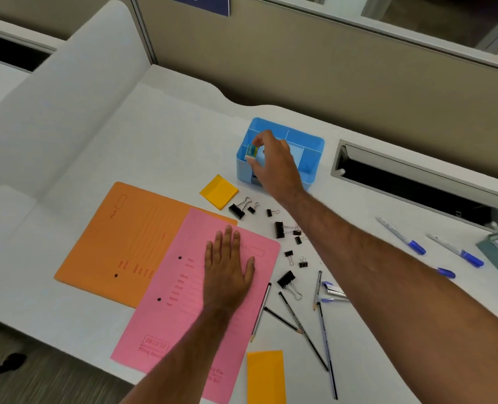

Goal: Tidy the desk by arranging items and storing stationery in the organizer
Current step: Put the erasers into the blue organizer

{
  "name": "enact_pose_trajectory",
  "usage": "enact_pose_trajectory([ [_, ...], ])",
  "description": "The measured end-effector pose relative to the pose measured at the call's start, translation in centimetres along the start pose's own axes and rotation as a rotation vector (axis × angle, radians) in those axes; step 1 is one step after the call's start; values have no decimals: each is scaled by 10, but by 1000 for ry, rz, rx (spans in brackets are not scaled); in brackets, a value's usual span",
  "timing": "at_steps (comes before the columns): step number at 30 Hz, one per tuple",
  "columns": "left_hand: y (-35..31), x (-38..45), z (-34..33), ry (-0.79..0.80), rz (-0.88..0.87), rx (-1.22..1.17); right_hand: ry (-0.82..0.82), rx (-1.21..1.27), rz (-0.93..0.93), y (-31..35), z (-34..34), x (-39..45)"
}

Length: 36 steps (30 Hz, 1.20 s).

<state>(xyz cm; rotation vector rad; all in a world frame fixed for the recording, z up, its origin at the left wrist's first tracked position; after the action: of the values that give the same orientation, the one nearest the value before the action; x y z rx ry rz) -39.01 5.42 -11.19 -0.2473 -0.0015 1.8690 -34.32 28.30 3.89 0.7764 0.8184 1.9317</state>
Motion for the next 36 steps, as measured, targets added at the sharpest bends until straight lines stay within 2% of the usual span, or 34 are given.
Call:
enact_pose_trajectory([
  [9,1,0,-3,0,-2,11,53,-106,-38,-7,-16,28],
  [15,0,1,-2,-4,-2,12,112,-91,-38,-9,-19,23],
  [18,0,0,-2,-6,-3,10,74,-41,-40,-6,-8,14],
  [23,0,0,-1,-4,-6,-2,-61,67,-2,-20,18,-25],
  [29,-1,-1,0,-18,-22,7,43,109,-22,-41,41,-93],
  [36,-1,1,0,-45,-25,39,-3,-20,-221,-108,82,-187],
])
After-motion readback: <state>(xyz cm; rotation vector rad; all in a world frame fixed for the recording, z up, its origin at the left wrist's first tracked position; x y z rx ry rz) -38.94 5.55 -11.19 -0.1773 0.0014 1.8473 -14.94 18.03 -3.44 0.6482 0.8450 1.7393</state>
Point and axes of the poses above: each hand's wrist, its own x-axis towards the middle knuckle, its own z-axis out of the back of the hand, y = z × x, the point moved 6 cm from there along x, towards the middle knuckle, and after that the axes turned 13 degrees about x, right-handed, at the moved point
